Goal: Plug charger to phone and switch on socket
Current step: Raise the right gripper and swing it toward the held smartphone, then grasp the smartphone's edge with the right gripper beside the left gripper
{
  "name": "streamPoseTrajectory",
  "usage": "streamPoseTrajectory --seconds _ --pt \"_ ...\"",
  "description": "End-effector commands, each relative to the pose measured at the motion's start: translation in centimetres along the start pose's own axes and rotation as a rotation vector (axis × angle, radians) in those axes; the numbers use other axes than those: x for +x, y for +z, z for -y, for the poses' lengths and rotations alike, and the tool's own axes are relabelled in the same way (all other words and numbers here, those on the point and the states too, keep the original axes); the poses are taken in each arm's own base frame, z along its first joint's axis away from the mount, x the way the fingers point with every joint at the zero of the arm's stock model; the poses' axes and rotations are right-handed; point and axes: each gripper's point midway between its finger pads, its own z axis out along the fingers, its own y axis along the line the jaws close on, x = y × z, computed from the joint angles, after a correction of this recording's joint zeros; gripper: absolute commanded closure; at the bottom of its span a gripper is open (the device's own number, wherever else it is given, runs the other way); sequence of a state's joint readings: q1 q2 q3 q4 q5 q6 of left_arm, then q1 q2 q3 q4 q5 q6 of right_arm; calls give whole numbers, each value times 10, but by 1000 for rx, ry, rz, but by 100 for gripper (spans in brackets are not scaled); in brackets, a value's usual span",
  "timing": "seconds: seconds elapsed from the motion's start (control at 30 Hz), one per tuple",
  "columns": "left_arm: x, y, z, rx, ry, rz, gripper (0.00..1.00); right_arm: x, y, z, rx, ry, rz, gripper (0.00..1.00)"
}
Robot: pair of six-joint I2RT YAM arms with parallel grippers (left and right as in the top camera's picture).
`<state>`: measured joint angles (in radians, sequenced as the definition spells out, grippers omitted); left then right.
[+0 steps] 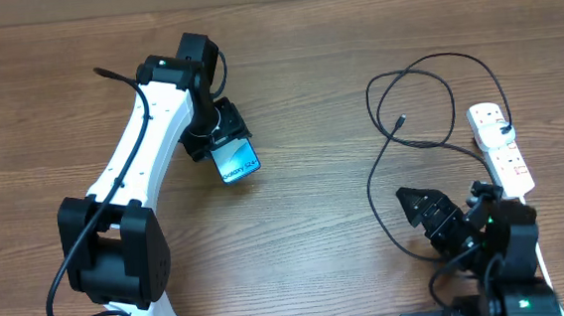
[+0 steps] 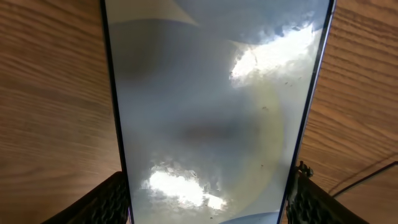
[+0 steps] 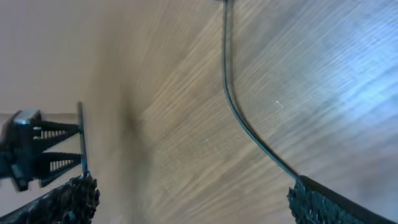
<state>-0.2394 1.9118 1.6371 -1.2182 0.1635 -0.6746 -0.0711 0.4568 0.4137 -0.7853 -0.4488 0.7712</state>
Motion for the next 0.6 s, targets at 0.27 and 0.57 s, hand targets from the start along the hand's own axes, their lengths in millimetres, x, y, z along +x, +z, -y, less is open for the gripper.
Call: streamPoseTrajectory --seconds 0.27,0.57 --pt "8 -9 18 96 -121 -60 46 40 -32 -7 137 115 -274 0" --pt "14 -11 27 141 -220 -106 46 8 -20 -37 -11 17 -161 0"
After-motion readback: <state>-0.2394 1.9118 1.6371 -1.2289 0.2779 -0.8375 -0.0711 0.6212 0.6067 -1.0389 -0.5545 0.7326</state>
